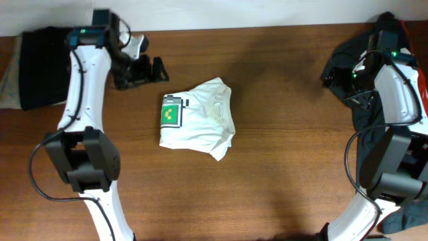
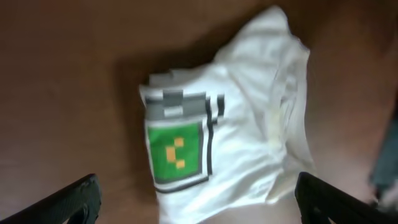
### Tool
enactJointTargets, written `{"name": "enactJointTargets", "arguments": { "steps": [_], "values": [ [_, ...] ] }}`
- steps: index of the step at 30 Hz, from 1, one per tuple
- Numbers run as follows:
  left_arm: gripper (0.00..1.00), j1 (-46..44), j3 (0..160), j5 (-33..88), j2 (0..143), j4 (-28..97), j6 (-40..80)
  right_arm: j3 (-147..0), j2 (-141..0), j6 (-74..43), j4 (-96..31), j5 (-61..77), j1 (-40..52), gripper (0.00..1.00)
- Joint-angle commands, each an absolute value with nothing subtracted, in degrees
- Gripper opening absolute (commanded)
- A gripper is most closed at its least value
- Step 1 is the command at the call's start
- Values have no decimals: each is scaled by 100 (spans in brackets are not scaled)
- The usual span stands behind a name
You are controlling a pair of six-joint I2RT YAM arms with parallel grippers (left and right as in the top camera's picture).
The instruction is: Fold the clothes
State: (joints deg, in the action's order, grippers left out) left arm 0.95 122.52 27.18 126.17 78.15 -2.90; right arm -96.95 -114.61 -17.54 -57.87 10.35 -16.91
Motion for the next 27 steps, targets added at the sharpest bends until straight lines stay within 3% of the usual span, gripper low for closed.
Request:
{"name": "enactJointTargets", "arguments": {
  "steps": [1,7,15,21,23,25,27],
  "values": [
    [99,211,11218,4125,12761,7690,-1063,-9806,-11480,-1717,-5787,982,-1691,99],
    [99,180,9786,4121,12761,6845,-1057,-9806,-11480,-1717,-5784,982,-1691,99],
    [99,176,9524,3472,12783,6436,-696,-9806,-11480,-1717,-5787,982,-1691,99],
    [99,-134,9111,4095,12945,5671,-346,-9806,-11480,-1717,-5787,982,-1691,99],
    [50,-305,9111,4160,12967,5505,-342,-9806,-11480,-1717,-5787,982,-1691,99],
    [49,-480,9111,4147,12967,5249,-322,-9806,-11480,-1717,-5787,982,-1691,99],
    [30,-602,9111,3870,12967,4943,-40,-9806,-11480,-1717,-5787,982,-1691,99]
  ]
}}
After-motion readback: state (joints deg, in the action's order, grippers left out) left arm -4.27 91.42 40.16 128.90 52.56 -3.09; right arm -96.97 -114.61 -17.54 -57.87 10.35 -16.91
